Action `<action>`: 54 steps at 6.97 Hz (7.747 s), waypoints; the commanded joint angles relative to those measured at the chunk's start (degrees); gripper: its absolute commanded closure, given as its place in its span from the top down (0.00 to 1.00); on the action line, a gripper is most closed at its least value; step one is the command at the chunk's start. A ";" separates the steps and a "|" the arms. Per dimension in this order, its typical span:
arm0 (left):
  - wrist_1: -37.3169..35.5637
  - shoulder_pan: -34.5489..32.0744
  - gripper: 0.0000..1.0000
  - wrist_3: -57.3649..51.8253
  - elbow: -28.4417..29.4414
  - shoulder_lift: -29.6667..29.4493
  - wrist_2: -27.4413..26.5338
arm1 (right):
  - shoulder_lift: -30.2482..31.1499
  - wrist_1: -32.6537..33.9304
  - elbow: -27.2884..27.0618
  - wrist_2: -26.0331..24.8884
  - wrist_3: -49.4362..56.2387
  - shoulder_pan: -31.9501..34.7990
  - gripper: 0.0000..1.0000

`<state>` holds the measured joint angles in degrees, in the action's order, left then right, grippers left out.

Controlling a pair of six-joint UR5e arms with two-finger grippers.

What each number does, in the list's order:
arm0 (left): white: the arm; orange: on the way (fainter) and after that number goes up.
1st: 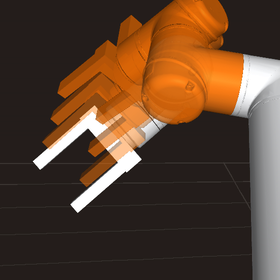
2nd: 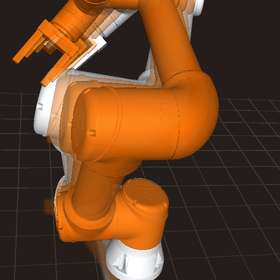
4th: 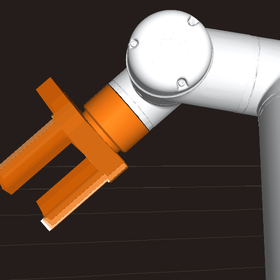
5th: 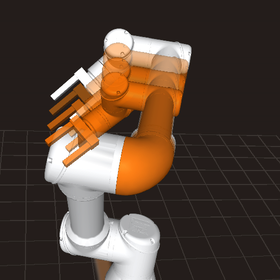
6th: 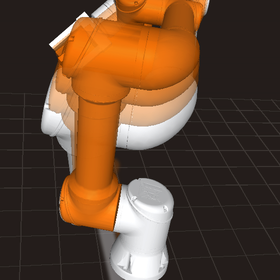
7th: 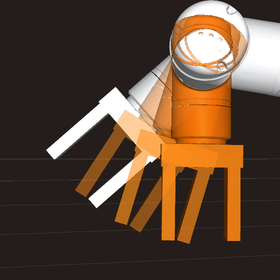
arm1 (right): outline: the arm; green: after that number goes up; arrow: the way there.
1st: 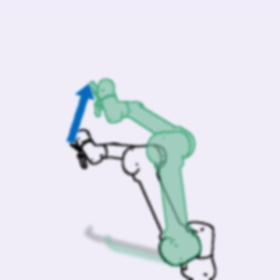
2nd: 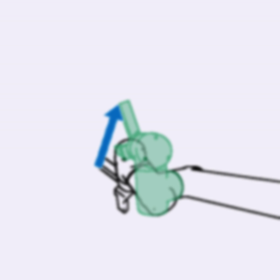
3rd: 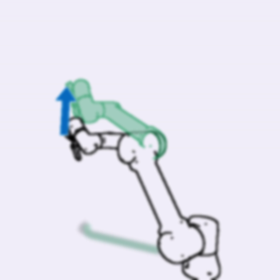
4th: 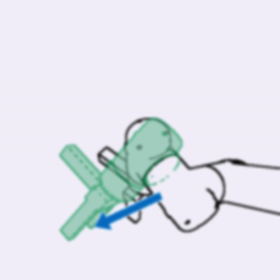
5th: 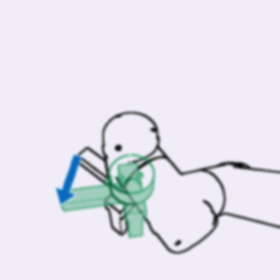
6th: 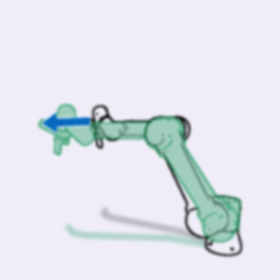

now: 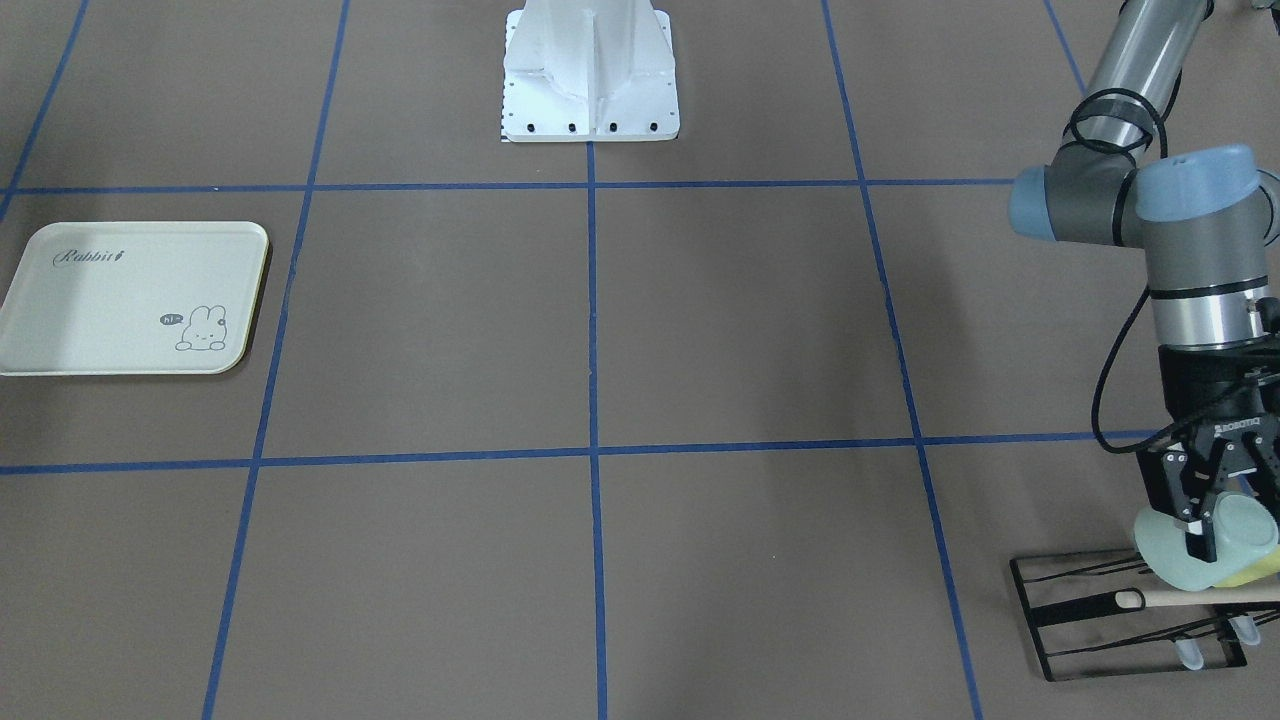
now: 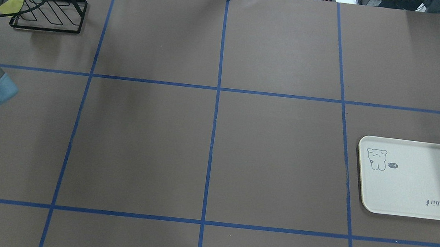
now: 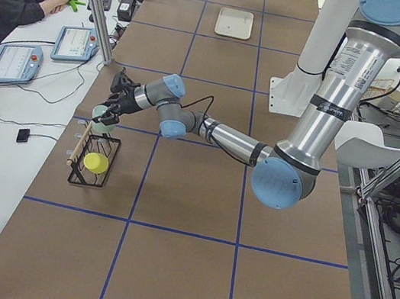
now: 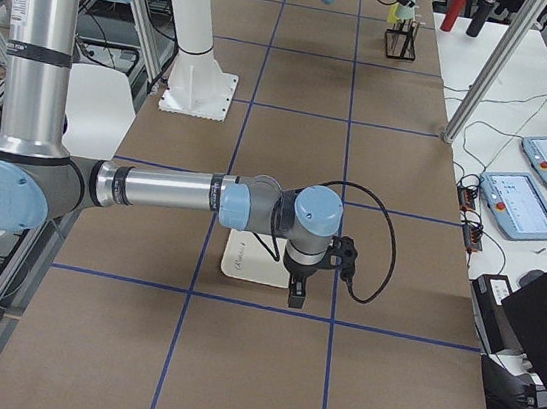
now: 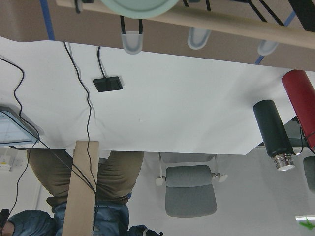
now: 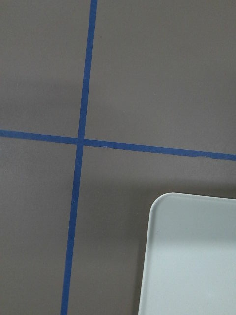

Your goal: Left arm grabs green cup and hands to right arm on tray

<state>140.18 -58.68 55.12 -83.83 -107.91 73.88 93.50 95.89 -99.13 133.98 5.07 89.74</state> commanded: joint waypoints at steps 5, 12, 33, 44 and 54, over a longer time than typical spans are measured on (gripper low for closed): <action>0.01 -0.47 0.43 -0.02 -3.00 0.77 0.39 | 0.19 -0.17 -0.53 0.32 0.11 0.00 0.99; -0.08 4.69 0.38 31.13 -5.29 -3.10 3.02 | -0.51 -0.26 -1.06 2.17 0.02 -0.09 0.99; 0.71 24.23 0.38 74.25 -21.63 -11.36 -1.12 | -27.30 -44.26 -1.85 11.57 -86.66 -20.37 0.99; 3.08 26.42 0.38 80.48 -27.35 -12.33 4.87 | -28.38 -86.84 -2.12 -12.69 -107.03 -42.89 0.96; 3.08 28.53 0.39 81.64 -26.82 -12.41 4.78 | -28.64 -86.48 -1.24 -12.69 -102.72 -44.65 0.45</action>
<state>143.26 -30.34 136.68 -110.57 -120.26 78.66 64.88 9.34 -100.55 121.29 -97.69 45.24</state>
